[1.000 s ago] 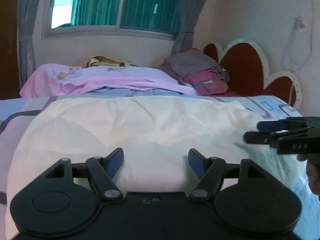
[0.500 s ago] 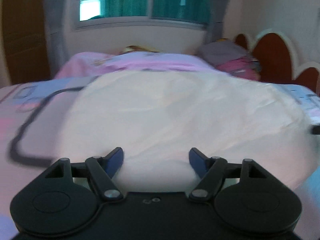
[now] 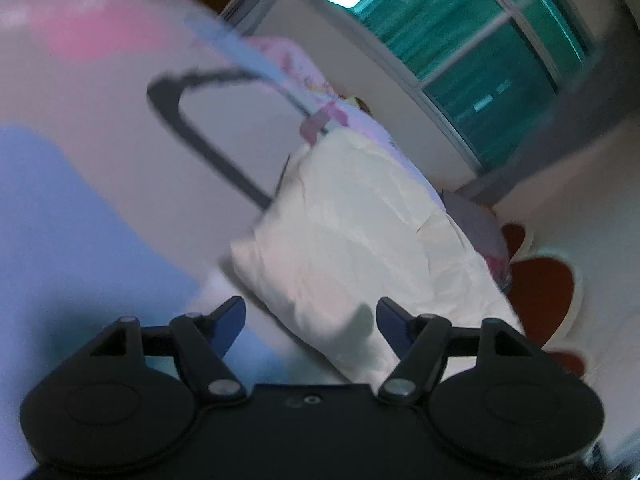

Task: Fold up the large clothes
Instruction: 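Grasp the jacket edge with both grippers and lift it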

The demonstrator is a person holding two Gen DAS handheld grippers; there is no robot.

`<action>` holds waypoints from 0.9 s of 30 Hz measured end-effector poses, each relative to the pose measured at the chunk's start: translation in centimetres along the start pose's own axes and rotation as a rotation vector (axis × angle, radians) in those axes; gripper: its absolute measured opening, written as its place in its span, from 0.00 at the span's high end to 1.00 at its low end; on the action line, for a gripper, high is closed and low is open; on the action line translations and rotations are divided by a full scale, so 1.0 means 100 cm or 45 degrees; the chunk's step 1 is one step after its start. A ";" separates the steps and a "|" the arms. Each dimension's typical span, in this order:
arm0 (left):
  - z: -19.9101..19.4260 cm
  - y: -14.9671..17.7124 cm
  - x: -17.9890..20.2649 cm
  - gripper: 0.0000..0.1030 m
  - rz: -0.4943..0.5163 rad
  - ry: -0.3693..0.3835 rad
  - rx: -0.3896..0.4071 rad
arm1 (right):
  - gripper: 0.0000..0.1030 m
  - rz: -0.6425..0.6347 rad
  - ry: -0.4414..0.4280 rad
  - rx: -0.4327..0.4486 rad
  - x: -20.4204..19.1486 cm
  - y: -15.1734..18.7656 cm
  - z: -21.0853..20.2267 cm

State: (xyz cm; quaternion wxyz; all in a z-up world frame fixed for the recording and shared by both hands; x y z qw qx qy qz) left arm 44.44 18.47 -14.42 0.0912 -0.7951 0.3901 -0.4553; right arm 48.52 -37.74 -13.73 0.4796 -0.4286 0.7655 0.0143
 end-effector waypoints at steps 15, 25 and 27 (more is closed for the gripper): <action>0.054 -0.008 0.002 0.61 -0.173 0.102 -0.027 | 0.54 0.078 0.060 0.045 0.003 -0.020 0.056; 0.013 -0.005 0.027 0.83 -0.054 0.158 0.017 | 0.77 -0.161 0.048 0.069 -0.035 -0.018 0.019; -0.002 0.001 0.028 0.83 -0.040 0.159 0.014 | 0.77 -0.191 0.043 0.063 -0.038 -0.014 0.005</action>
Point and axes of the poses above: each gripper's, at about its wrist camera, not at the fingertips, and z roughly the way its jaws point, x to its right, y to its underside, the point moved 2 cm from there along z, roughly the way its jaws point, and after that the axes turned 1 degree about -x, right-handed, at the moved point
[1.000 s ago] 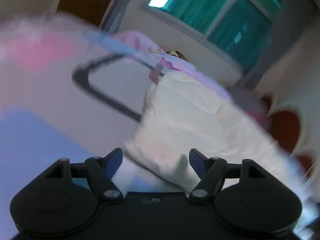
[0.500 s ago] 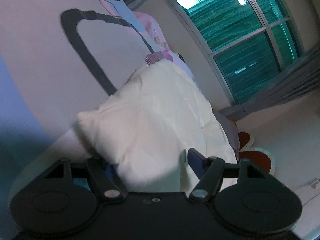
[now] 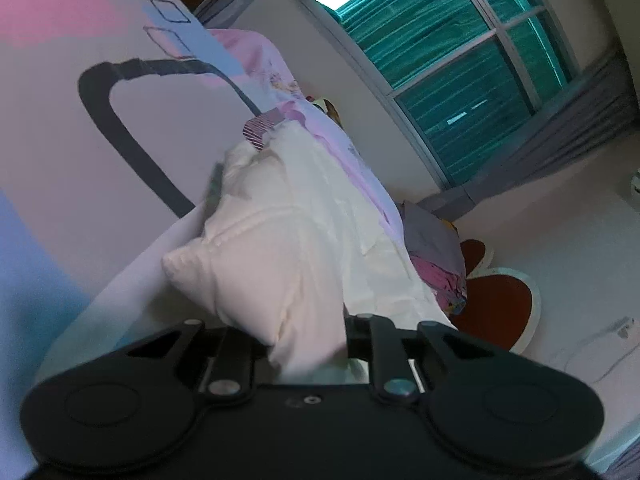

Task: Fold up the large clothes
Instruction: 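Grasp the jacket edge with both grippers and lift it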

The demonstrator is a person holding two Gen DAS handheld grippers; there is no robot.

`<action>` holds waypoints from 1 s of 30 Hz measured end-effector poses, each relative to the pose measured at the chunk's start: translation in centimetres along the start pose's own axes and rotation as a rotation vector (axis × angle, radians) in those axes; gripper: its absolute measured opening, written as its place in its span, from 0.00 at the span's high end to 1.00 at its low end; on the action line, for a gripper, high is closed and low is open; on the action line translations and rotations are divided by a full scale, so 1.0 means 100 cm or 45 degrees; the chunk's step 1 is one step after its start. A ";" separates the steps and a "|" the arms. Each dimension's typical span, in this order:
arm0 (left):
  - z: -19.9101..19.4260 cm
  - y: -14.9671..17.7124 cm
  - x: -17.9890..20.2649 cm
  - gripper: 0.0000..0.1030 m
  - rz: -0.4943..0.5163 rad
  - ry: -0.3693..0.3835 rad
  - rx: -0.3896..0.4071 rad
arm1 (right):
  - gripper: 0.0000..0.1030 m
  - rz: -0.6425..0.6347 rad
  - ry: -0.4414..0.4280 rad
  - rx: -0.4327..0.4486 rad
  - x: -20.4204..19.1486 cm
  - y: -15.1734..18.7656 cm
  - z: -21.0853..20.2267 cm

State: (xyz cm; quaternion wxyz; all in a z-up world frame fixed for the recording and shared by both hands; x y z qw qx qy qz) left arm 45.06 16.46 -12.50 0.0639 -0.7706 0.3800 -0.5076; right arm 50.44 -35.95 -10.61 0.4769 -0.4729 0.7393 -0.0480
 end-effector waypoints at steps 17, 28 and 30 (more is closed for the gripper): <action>-0.149 0.109 -0.019 0.83 0.016 -0.039 -0.059 | 0.77 -0.052 0.031 -0.043 0.023 0.105 -0.161; -0.177 0.135 -0.032 0.82 -0.030 -0.063 -0.034 | 0.77 -0.004 0.035 -0.078 0.040 0.131 -0.189; -0.173 0.136 -0.035 0.79 -0.011 -0.073 -0.052 | 0.77 -0.004 0.053 -0.099 0.046 0.132 -0.183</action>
Point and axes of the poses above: each gripper's, at about its wrist camera, not at the fingertips, and z roughly the way its jaws point, x to its right, y to its underside, the point moved 2 cm from there along z, roughly the way its jaws point, and after that the axes turned 1 degree about -x, right-handed, at the moved point
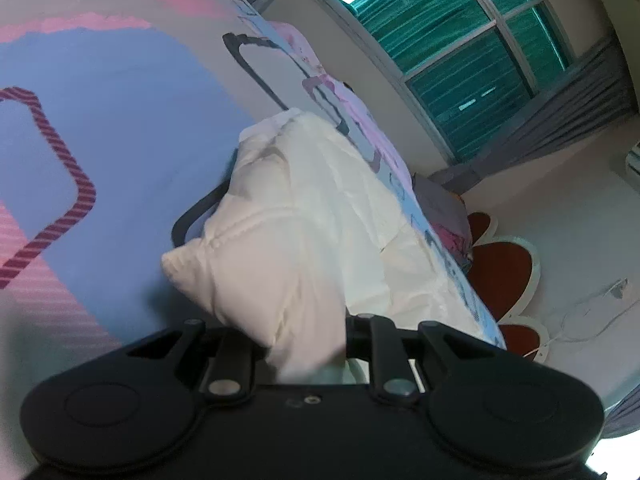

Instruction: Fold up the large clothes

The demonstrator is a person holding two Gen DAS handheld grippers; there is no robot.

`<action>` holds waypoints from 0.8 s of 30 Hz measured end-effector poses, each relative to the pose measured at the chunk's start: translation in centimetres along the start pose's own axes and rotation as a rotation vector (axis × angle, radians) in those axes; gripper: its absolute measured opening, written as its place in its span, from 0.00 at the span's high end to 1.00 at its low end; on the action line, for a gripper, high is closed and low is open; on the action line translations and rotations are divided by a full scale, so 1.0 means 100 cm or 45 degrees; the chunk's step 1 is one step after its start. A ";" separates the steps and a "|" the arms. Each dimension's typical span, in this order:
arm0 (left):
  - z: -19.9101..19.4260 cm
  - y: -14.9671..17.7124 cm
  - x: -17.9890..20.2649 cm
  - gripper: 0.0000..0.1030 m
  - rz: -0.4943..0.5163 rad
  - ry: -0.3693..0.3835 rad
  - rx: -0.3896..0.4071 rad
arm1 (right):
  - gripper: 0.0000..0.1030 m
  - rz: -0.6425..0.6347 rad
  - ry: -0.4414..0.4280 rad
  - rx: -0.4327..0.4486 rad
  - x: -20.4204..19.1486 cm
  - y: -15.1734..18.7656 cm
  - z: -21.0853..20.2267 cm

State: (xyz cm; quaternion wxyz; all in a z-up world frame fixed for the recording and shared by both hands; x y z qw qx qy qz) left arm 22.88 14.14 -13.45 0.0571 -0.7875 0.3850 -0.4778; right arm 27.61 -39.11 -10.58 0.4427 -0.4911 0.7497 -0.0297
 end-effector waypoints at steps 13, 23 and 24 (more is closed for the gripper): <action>-0.024 0.009 -0.016 0.34 -0.058 -0.128 0.154 | 0.80 0.032 0.173 0.210 0.039 0.004 -0.045; -0.002 0.002 -0.030 0.45 -0.145 -0.068 0.136 | 0.88 -0.288 0.019 0.100 -0.075 0.014 -0.014; 0.000 0.000 -0.031 0.45 -0.152 -0.060 0.136 | 0.88 -0.313 0.008 0.076 -0.088 0.017 -0.004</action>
Point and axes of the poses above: each gripper's, at about its wrist camera, not at the fingertips, and z roughly the way its jaws point, x to its right, y to its underside, the point moved 2 cm from there along z, roughly the way its jaws point, and after that the axes turned 1 degree about -x, right-handed, at the moved point
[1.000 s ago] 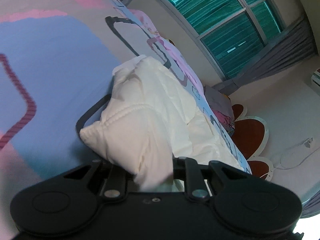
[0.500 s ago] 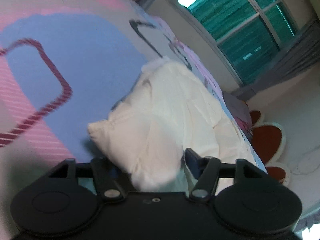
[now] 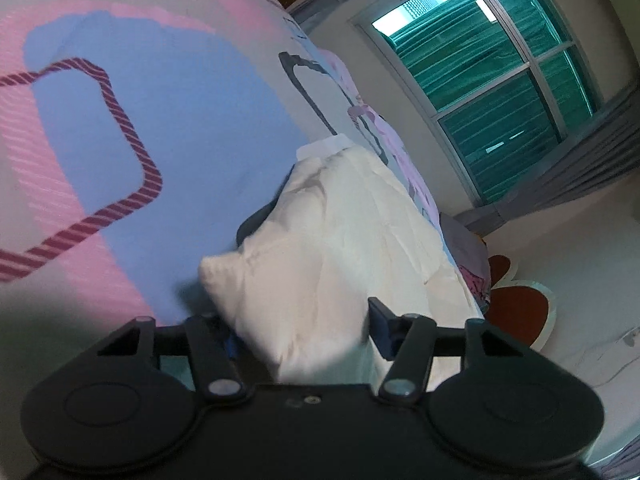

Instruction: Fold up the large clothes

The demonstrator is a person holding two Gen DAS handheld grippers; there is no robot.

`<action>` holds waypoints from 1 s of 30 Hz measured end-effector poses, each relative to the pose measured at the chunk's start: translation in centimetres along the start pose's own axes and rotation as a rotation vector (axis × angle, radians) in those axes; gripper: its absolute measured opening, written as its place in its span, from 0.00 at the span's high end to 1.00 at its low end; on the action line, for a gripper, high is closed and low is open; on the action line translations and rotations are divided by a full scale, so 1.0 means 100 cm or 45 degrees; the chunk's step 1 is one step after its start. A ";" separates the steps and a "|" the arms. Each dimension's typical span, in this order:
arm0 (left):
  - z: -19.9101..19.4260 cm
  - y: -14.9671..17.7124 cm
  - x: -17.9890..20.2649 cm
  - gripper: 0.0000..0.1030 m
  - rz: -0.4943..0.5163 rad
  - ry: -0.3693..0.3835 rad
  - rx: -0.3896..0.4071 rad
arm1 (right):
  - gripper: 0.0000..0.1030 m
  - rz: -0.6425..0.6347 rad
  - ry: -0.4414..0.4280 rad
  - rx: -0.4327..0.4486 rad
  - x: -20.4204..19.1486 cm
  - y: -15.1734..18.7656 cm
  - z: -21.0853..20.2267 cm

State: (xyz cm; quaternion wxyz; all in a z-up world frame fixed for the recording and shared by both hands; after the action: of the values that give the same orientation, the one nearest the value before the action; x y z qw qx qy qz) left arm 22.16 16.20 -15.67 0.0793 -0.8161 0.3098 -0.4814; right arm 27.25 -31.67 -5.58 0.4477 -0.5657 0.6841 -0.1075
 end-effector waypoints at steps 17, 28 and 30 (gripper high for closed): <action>-0.003 -0.012 0.021 0.80 0.169 0.172 -0.006 | 0.88 -0.296 0.079 -0.208 -0.100 0.045 0.136; -0.038 0.003 0.140 0.80 0.765 0.396 0.064 | 0.89 -0.214 0.071 -0.203 -0.083 0.054 0.143; -0.038 0.015 0.169 0.80 0.876 0.433 0.042 | 0.89 -0.205 0.059 -0.202 -0.080 0.054 0.144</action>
State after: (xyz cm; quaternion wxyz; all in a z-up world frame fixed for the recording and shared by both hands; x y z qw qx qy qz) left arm 24.17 5.83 -1.84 0.1970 -0.5714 0.5666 -0.5601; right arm 33.87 -17.71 -13.48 0.3754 -0.6498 0.6530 -0.1018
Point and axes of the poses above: each gripper's, at about its wrist camera, not at the fingertips, and z roughly the way its jaws point, x to its right, y to its underside, the point moved 2 cm from there along z, roughly the way its jaws point, and after that the axes turned 1 degree about -x, right-handed, at the moved point
